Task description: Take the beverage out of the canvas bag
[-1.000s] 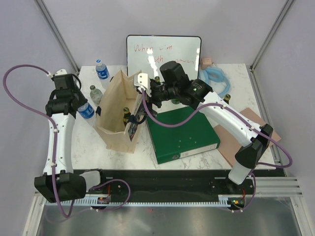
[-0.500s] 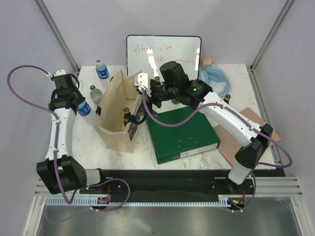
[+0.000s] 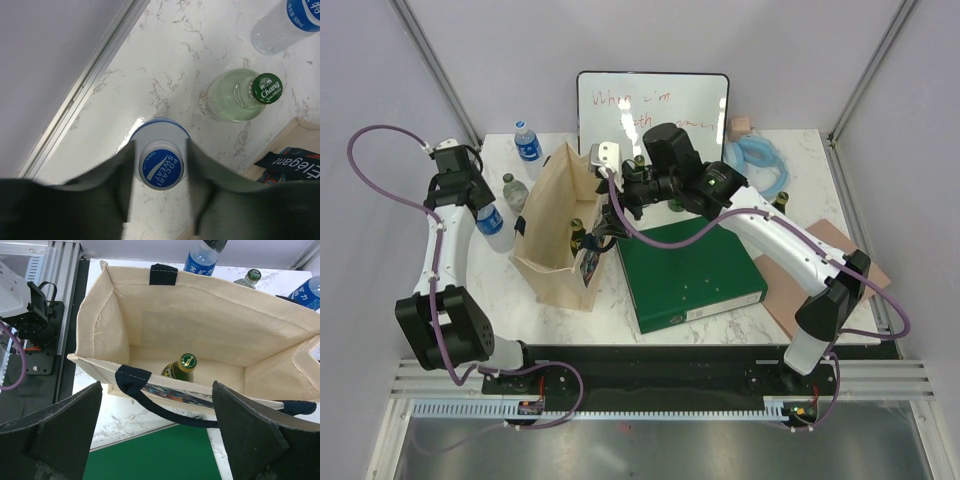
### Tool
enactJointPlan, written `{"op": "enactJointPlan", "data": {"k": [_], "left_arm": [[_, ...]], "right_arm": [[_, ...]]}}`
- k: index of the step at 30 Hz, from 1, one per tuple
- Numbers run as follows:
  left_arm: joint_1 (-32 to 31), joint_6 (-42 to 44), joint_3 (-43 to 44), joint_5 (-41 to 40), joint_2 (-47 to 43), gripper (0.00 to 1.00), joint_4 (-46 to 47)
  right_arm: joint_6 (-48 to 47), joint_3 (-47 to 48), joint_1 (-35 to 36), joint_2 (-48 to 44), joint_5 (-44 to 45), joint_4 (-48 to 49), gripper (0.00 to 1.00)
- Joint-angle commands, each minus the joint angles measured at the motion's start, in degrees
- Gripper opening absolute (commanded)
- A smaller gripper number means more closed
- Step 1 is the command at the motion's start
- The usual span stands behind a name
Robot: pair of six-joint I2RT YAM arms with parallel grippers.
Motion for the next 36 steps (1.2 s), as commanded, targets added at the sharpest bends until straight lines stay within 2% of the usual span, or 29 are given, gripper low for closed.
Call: {"op": "enactJointPlan", "data": {"k": [1, 3, 6, 11, 13, 18, 21, 28, 31, 36], "left_arm": [[0.44, 0.89, 4.04, 0.24, -2.48, 0.64, 5.44], [0.43, 0.62, 4.22, 0.59, -3.61, 0.73, 4.82], [0.52, 0.36, 5.01, 1.21, -5.11, 0.79, 2.80], [0.52, -0.96, 5.45, 4.54, -9.59, 0.83, -1.15], [0.35, -2.98, 5.27, 9.35, -12.22, 0.85, -2.82], [0.52, -7.02, 1.50, 17.72, -18.29, 0.88, -6.43], [0.52, -8.34, -0.70, 22.55, -22.25, 0.88, -8.01], [0.35, -11.86, -8.16, 28.28, -30.24, 0.88, -10.30], [0.35, -12.21, -10.97, 28.45, -32.88, 0.88, -11.61], [0.35, -12.56, -13.09, 30.12, -35.79, 0.88, -12.85]], "right_arm": [[4.61, 2.39, 0.59, 1.98, -1.30, 3.09, 0.98], [5.57, 3.62, 1.12, 3.29, -1.13, 3.17, 0.98], [7.86, 5.56, 1.73, 5.31, -0.60, 2.83, 0.98], [12.08, 16.09, 2.78, 11.64, 2.03, -2.87, 0.98], [12.96, 21.70, 2.96, 15.59, 3.00, -7.27, 0.98], [14.02, 24.10, 4.02, 19.38, 7.39, -9.48, 0.97], [14.37, 24.72, 4.54, 20.96, 10.55, -9.92, 0.92], [13.23, 25.42, 6.65, 24.13, 20.49, -10.45, 0.72], [12.53, 25.51, 6.92, 25.36, 23.92, -10.45, 0.67], [11.65, 24.99, 6.92, 26.77, 27.44, -10.45, 0.65]]}}
